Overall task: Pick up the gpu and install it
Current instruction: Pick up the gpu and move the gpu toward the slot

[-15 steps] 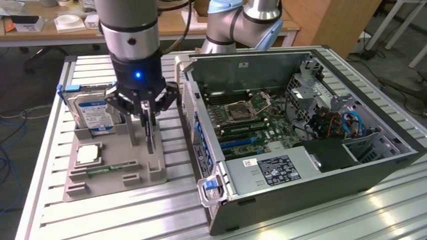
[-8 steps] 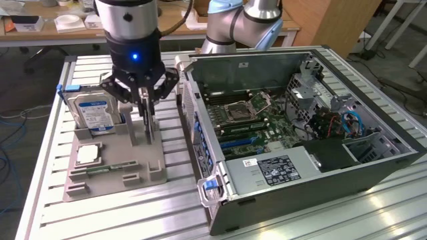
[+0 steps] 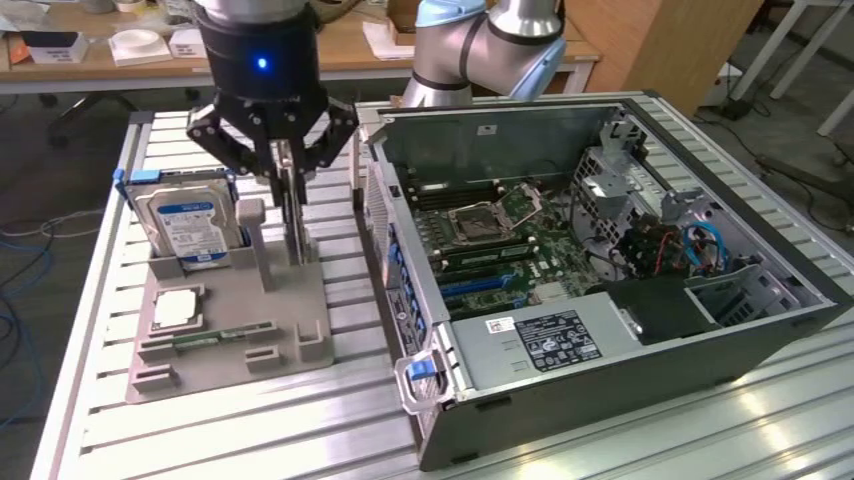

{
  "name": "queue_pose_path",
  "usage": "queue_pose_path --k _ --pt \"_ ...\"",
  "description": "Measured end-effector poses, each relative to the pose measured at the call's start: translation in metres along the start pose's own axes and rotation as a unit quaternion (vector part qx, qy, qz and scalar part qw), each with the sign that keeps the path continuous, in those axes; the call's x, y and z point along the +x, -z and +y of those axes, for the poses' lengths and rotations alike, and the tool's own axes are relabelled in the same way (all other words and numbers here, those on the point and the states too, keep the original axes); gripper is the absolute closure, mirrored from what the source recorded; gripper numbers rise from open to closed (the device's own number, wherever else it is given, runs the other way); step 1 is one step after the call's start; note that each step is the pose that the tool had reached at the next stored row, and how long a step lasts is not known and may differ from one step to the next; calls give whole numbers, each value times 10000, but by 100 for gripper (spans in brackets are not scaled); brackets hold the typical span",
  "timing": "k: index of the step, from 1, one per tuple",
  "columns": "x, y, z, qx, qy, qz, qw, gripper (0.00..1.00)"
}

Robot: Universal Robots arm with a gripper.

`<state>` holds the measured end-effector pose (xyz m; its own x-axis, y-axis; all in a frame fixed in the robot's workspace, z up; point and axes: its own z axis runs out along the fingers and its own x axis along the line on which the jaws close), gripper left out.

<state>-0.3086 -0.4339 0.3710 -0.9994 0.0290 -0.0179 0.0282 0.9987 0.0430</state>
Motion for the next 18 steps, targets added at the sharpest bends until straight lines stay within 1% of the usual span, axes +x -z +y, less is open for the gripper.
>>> queue_pose_path --k 3,11,12,14,16,18 --pt "-2 124 5 0 0 0 10000 74" --pt "-6 353 15 -2 0 0 10000 74" --pt "-7 366 16 -7 0 0 10000 74" --pt "-23 369 16 -35 1 0 10000 74" --pt "-65 370 17 -44 -1 1 10000 74" --pt "-129 367 19 -48 -1 0 10000 74"
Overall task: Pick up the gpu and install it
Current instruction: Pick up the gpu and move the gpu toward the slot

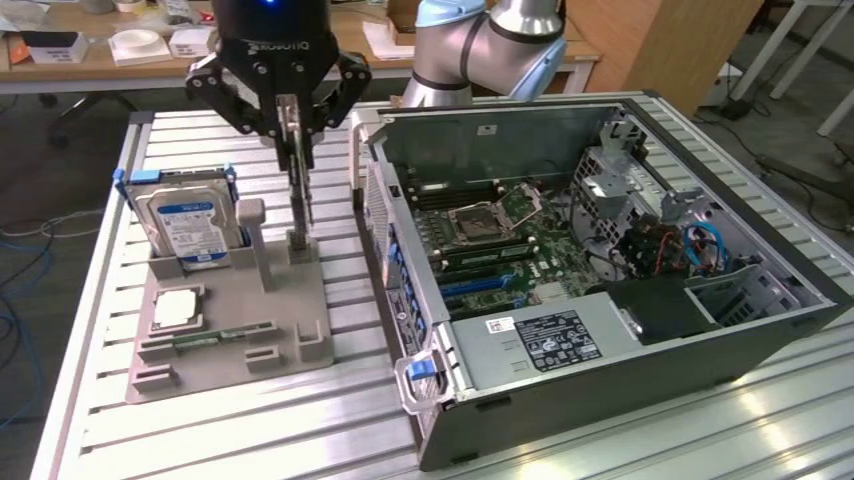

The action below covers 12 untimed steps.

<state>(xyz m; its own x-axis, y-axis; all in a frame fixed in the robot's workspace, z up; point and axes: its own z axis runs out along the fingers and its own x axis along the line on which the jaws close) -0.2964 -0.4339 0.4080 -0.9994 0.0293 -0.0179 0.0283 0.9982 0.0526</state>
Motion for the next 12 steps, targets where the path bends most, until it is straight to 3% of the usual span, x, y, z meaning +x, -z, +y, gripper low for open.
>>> queue_pose_path --k 12 --pt "-479 -9 13 -31 0 1 10000 74"
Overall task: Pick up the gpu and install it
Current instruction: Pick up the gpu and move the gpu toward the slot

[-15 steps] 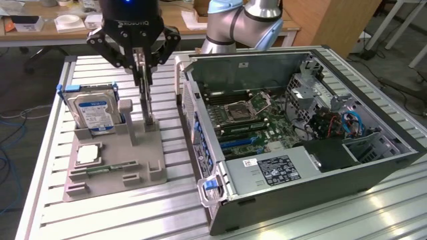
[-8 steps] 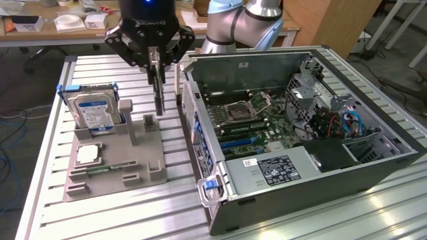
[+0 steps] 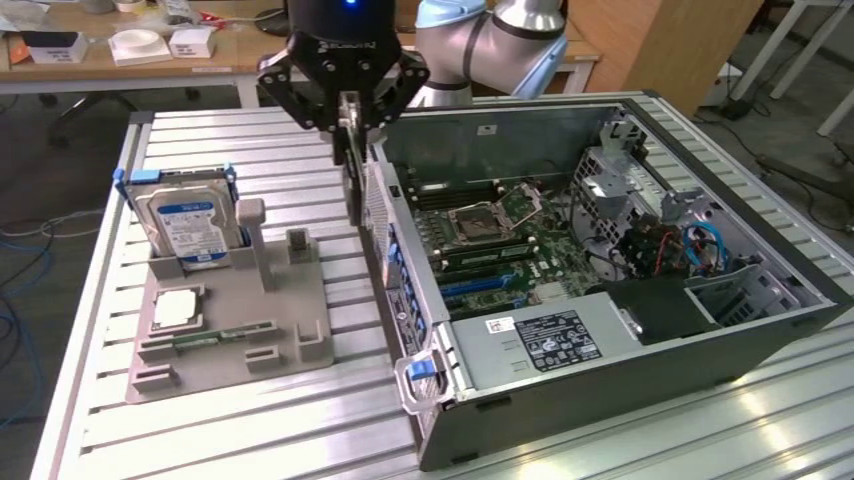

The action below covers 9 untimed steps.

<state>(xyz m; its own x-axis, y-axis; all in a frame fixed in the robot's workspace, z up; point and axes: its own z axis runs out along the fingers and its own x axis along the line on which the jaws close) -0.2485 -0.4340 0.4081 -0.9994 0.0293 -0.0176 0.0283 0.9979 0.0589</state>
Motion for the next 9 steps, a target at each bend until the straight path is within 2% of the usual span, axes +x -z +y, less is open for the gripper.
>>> queue_pose_path --k 9 --pt "-370 -7 9 -11 0 1 10000 74"
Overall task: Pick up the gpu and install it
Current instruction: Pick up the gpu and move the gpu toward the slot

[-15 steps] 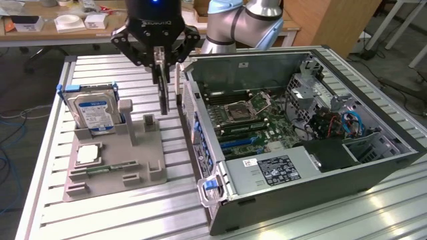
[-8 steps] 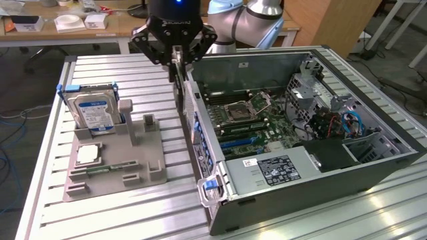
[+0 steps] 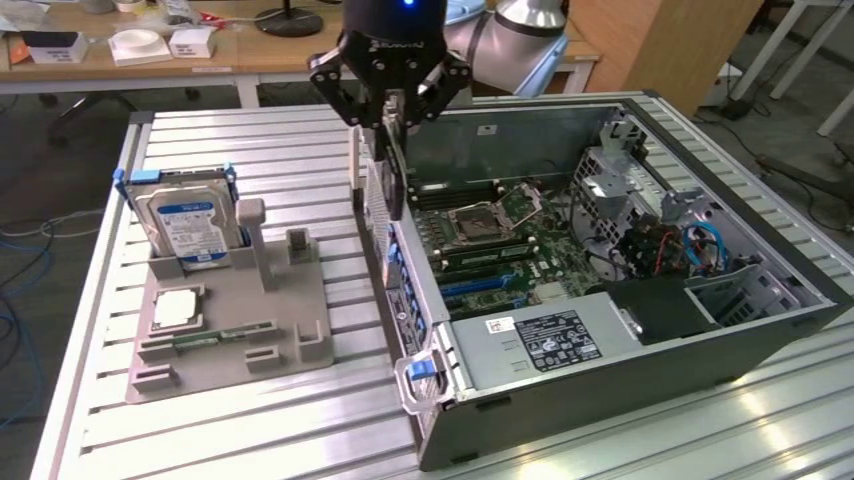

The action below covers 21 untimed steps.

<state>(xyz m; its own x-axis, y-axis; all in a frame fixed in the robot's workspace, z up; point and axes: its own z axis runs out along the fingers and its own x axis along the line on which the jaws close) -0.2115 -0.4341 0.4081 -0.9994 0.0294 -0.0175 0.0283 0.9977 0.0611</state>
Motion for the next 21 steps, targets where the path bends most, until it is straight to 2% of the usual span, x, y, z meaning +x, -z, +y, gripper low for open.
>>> queue_pose_path --k 7,13,21 --pt "-268 -5 6 -4 0 1 10000 74" --pt "-453 -9 11 26 -2 6 10000 74" --pt "-793 -15 20 27 -2 6 10000 74"
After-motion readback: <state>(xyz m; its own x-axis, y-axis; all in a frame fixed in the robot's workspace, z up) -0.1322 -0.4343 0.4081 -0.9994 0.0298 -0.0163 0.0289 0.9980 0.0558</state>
